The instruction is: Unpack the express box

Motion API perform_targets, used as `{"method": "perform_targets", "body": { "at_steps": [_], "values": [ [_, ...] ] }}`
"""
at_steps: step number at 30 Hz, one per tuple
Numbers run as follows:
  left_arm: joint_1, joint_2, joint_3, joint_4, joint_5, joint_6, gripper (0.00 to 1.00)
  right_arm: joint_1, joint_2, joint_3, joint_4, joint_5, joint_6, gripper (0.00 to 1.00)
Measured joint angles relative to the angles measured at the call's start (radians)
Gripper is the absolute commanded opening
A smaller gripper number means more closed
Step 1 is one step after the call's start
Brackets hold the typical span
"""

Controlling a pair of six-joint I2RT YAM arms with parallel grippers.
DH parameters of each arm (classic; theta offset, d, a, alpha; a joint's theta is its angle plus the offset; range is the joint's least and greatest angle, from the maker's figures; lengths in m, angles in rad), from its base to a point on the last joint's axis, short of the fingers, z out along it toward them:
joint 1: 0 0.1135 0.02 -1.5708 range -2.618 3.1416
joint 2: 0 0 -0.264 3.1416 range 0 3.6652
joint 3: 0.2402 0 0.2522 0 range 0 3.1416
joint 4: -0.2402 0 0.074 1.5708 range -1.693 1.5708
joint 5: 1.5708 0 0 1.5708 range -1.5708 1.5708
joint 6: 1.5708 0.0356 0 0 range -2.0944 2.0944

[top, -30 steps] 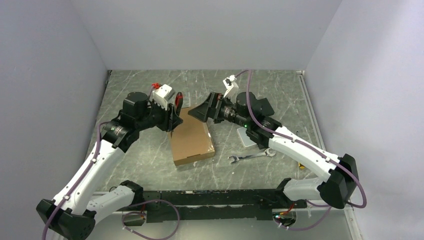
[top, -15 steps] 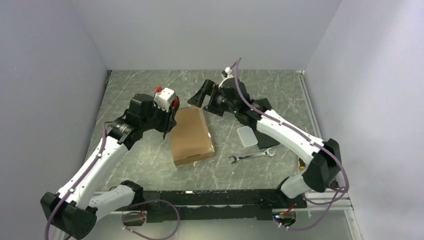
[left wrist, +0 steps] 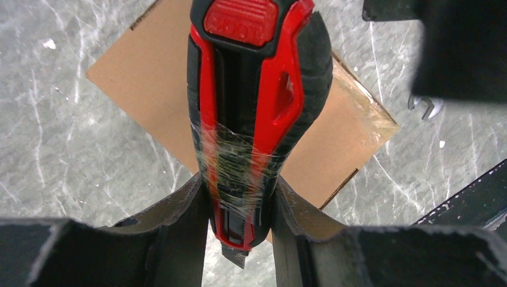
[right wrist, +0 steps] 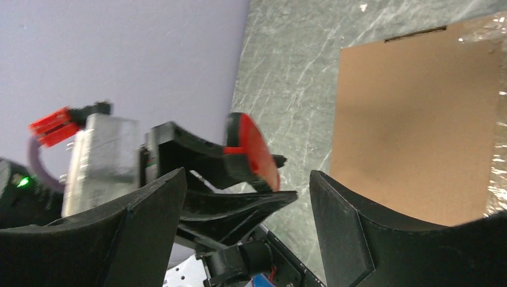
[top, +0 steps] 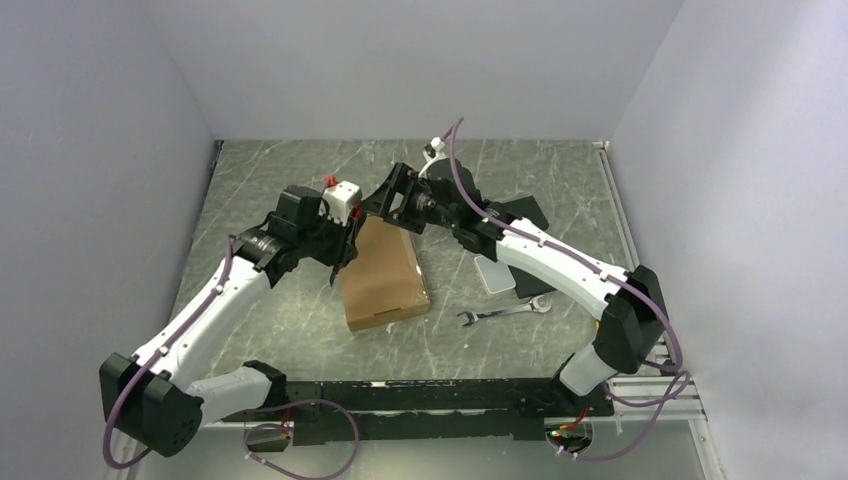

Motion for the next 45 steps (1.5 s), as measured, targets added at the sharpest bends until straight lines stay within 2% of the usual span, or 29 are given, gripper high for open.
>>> {"method": "perform_targets", "body": {
  "at_steps": [6,12,13,16,18,19,25,28,30,32,33,36,41,45],
  "values": [
    [-0.001,0.034,0.0,-0.014,0.019,-0.001,0.0,0.035,0.082,0.071,0.004,0.027,-0.024,0.54],
    [-0.006,0.022,0.0,-0.024,0.064,-0.002,0.0,0.063,0.214,0.154,-0.008,0.047,-0.023,0.43],
    [-0.006,0.022,0.0,-0.026,0.071,-0.002,0.0,0.066,0.238,0.169,-0.013,0.046,-0.023,0.36],
    [-0.008,0.023,0.001,-0.042,0.078,-0.003,0.0,0.076,0.283,0.189,-0.022,0.046,-0.02,0.01],
    [-0.008,0.028,0.003,-0.065,0.074,-0.002,0.03,0.078,0.29,0.183,-0.03,0.054,-0.007,0.0],
    [-0.009,0.03,0.004,-0.071,0.072,-0.002,0.08,0.077,0.288,0.167,-0.015,0.05,0.0,0.0],
    [-0.016,0.039,0.014,-0.106,0.08,-0.005,0.63,0.068,0.235,0.031,0.122,0.036,0.055,0.0],
    [0.017,0.038,0.029,-0.108,0.093,-0.032,0.75,0.056,0.199,-0.043,0.177,0.049,0.069,0.0],
    [0.043,0.038,0.035,-0.105,0.105,-0.037,0.89,0.04,0.191,-0.073,0.201,0.07,0.072,0.0],
    [0.093,0.031,0.037,-0.1,0.126,-0.055,0.96,0.028,0.191,-0.085,0.205,0.095,0.069,0.0],
    [0.115,0.027,0.037,-0.099,0.137,-0.058,0.99,0.023,0.191,-0.091,0.204,0.111,0.068,0.0],
    [0.169,-0.006,0.036,-0.081,0.175,-0.077,0.99,0.005,0.191,-0.095,0.204,0.15,0.064,0.0],
    [0.173,-0.112,0.031,-0.042,0.24,-0.08,1.0,-0.023,0.177,-0.09,0.159,0.198,0.031,0.0],
    [0.174,-0.135,0.031,-0.031,0.251,-0.08,1.0,-0.043,0.163,-0.066,0.093,0.186,-0.033,0.0]
  ]
}}
